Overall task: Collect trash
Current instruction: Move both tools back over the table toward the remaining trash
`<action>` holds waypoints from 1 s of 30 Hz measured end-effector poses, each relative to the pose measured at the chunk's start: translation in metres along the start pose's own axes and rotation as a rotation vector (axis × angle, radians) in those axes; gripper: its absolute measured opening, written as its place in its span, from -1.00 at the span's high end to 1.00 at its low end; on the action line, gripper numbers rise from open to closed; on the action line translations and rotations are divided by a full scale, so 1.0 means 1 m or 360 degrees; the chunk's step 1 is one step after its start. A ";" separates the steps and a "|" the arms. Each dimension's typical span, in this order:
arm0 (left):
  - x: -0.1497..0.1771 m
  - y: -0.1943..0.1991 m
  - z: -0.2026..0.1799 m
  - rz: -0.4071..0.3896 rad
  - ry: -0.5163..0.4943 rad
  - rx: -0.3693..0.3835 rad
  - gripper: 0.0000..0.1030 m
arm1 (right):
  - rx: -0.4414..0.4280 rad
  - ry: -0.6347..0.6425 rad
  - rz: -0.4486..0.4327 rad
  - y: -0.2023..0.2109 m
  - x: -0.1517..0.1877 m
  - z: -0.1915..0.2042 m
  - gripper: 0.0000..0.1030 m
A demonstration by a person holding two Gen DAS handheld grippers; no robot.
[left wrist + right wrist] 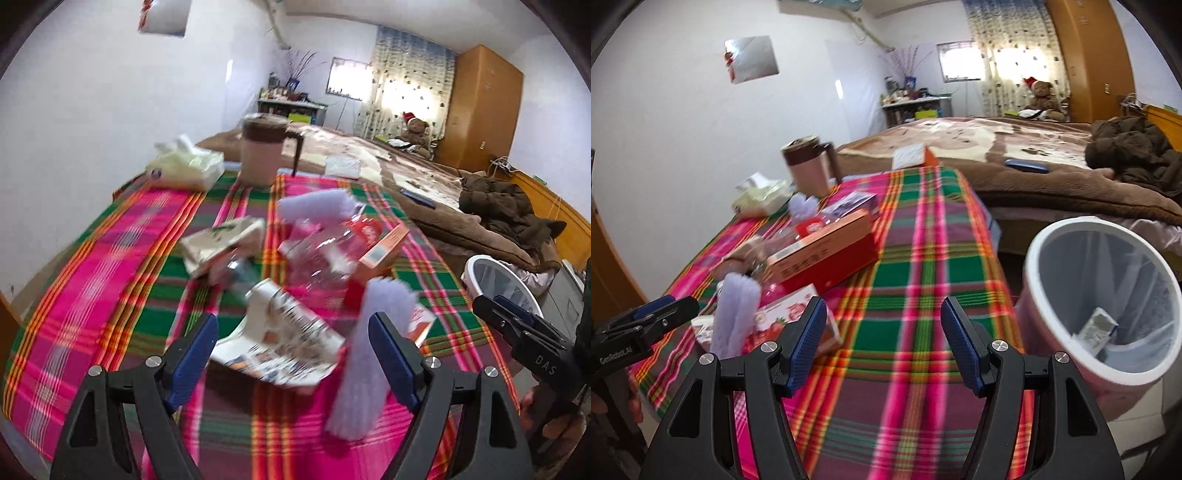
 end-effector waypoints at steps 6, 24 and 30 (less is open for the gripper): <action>0.013 -0.010 0.018 0.0082 0.0076 0.0008 -0.68 | -0.0047 0.0037 0.0071 -0.011 0.011 0.019 -0.28; 0.022 -0.056 0.017 0.0288 0.0064 -0.0016 -0.81 | -0.0054 0.0047 0.0155 -0.021 0.020 0.036 -0.28; 0.024 -0.049 0.041 0.0270 0.0040 -0.0052 -0.82 | -0.0094 0.0011 0.0208 -0.035 0.022 0.049 -0.29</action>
Point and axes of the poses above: each gripper's, at about its wrist camera, not at the fingertips, and y roughly against the way its jaws point, z to its left, x to its underside, the point moved 9 cm from there along -y, roughly the way its jaws point, and after that the axes turned 9 degrees about -x, right-handed, at the moved point
